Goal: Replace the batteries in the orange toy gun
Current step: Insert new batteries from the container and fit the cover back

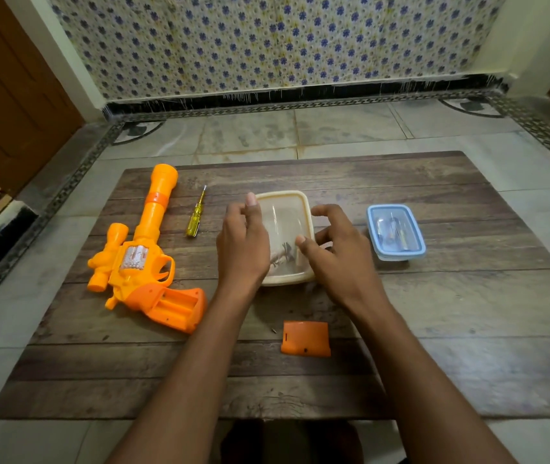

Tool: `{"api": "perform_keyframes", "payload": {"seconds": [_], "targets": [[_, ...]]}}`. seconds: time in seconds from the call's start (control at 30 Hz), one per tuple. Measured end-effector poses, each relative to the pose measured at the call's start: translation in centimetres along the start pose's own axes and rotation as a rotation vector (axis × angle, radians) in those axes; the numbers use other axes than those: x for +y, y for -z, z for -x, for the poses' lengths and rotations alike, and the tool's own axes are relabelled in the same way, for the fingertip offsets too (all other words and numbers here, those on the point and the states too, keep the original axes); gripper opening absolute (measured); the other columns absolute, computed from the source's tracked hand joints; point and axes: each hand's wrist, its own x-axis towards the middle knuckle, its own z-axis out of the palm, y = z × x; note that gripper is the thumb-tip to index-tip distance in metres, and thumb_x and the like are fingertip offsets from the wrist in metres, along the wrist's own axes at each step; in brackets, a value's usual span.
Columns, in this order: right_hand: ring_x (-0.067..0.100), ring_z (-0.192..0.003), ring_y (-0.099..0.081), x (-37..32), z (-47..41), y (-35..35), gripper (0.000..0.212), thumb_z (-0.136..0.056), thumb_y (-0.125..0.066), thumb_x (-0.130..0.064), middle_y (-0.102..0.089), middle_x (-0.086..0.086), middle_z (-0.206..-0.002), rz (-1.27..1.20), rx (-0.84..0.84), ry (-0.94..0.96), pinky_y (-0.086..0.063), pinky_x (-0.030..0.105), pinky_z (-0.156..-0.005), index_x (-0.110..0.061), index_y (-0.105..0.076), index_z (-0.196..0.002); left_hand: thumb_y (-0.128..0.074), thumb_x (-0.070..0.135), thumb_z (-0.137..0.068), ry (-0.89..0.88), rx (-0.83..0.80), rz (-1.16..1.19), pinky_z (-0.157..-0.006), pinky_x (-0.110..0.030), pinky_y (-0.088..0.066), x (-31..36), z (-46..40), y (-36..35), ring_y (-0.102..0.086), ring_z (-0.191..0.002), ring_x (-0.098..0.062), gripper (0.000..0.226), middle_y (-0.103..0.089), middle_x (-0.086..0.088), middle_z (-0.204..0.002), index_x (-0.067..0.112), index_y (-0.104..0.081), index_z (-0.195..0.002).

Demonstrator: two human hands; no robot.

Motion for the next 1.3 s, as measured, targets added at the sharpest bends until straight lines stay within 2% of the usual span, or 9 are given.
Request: {"api": "perform_keyframes", "payload": {"seconds": [0.13,0.37,0.53,0.6,0.73,0.83,0.97,1.13,1.3], "targets": [[0.012,-0.078,-0.069,0.6,-0.5,-0.1,0.029,-0.099,-0.06,-0.024,-0.073,0.001,-0.094,0.05,0.125,-0.069,-0.057,0.03,-0.063,-0.021,-0.058,-0.127,-0.057,0.03,-0.106,0.024,-0.126,0.076,-0.071,-0.026,-0.05,-0.9,-0.1,-0.5,-0.068,-0.095,-0.014,0.019,-0.066,0.006,-0.101,0.021,-0.051,-0.122],[0.022,-0.086,-0.068,1.4,-1.9,0.0,0.018,-0.097,-0.057,-0.017,-0.073,0.011,-0.096,0.042,0.363,-0.163,-0.055,0.032,-0.072,-0.012,-0.065,-0.112,-0.073,0.038,-0.08,-0.02,-0.302,0.094,-0.098,-0.045,-0.06,-1.3,0.1,-1.5,-0.07,-0.118,-0.017,0.072,-0.07,-0.001,-0.131,0.024,-0.052,-0.148],[0.021,-0.077,-0.068,1.4,-2.0,-0.5,0.019,-0.094,-0.055,-0.013,-0.072,0.012,-0.089,0.048,0.432,-0.139,-0.059,0.036,-0.07,-0.01,-0.063,-0.111,-0.082,0.018,-0.088,-0.025,-0.311,0.185,-0.101,-0.039,-0.059,-1.5,-0.3,-1.5,-0.07,-0.118,-0.012,0.047,-0.073,0.002,-0.125,0.025,-0.062,-0.131],[0.018,-0.079,-0.061,1.3,-2.2,-0.7,0.018,-0.095,-0.055,-0.012,-0.072,0.013,-0.091,0.094,0.448,-0.141,-0.048,0.025,-0.07,-0.008,-0.065,-0.109,-0.081,0.008,-0.089,-0.029,-0.327,0.223,-0.093,-0.029,-0.06,-1.7,-0.5,-1.5,-0.072,-0.111,-0.007,0.041,-0.075,0.005,-0.118,0.027,-0.065,-0.121],[0.029,-0.086,-0.065,1.0,-2.5,-0.9,0.014,-0.093,-0.058,-0.011,-0.073,0.015,-0.091,0.145,0.496,-0.161,-0.028,0.022,-0.064,-0.002,-0.068,-0.097,-0.083,-0.001,-0.084,-0.057,-0.383,0.229,-0.084,-0.017,-0.057,-1.6,-0.4,-1.3,-0.072,-0.099,0.007,0.052,-0.072,0.019,-0.105,0.039,-0.061,-0.108],[0.031,-0.086,-0.066,1.0,-2.6,-1.2,0.017,-0.091,-0.059,-0.016,-0.073,0.015,-0.088,0.181,0.487,-0.185,-0.038,0.03,-0.067,-0.002,-0.069,-0.091,-0.085,-0.007,-0.078,-0.07,-0.392,0.232,-0.085,-0.013,-0.054,-1.7,-0.5,-1.2,-0.069,-0.097,0.014,0.063,-0.069,0.025,-0.102,0.043,-0.057,-0.106],[0.024,-0.078,-0.065,0.9,-2.3,-1.0,0.02,-0.093,-0.06,-0.017,-0.074,0.015,-0.089,0.26,0.433,-0.148,-0.033,0.022,-0.053,-0.002,-0.073,-0.097,-0.086,-0.003,-0.079,-0.088,-0.376,0.209,-0.091,-0.018,-0.056,-2.1,-0.5,-1.2,-0.072,-0.103,0.005,0.057,-0.073,0.02,-0.103,0.039,-0.062,-0.109],[0.032,-0.085,-0.069,-0.2,-1.1,0.4,0.017,-0.094,-0.061,-0.014,-0.074,0.015,-0.095,0.376,0.494,-0.003,-0.053,0.035,-0.066,-0.004,-0.071,-0.105,-0.087,0.008,-0.083,-0.131,-0.329,0.133,-0.099,-0.026,-0.056,-2.3,-0.5,-1.5,-0.072,-0.107,0.0,0.047,-0.074,0.019,-0.106,0.041,-0.064,-0.109],[0.037,-0.113,-0.057,1.3,-1.1,2.2,0.025,-0.085,-0.069,-0.008,-0.064,0.017,-0.122,0.552,0.542,0.048,-0.052,0.046,-0.085,-0.006,-0.072,-0.11,-0.088,0.015,-0.083,-0.13,-0.276,0.085,-0.092,-0.016,-0.057,-2.1,0.0,-1.8,-0.072,-0.107,-0.002,0.051,-0.075,0.004,-0.119,0.015,-0.068,-0.13]]}}
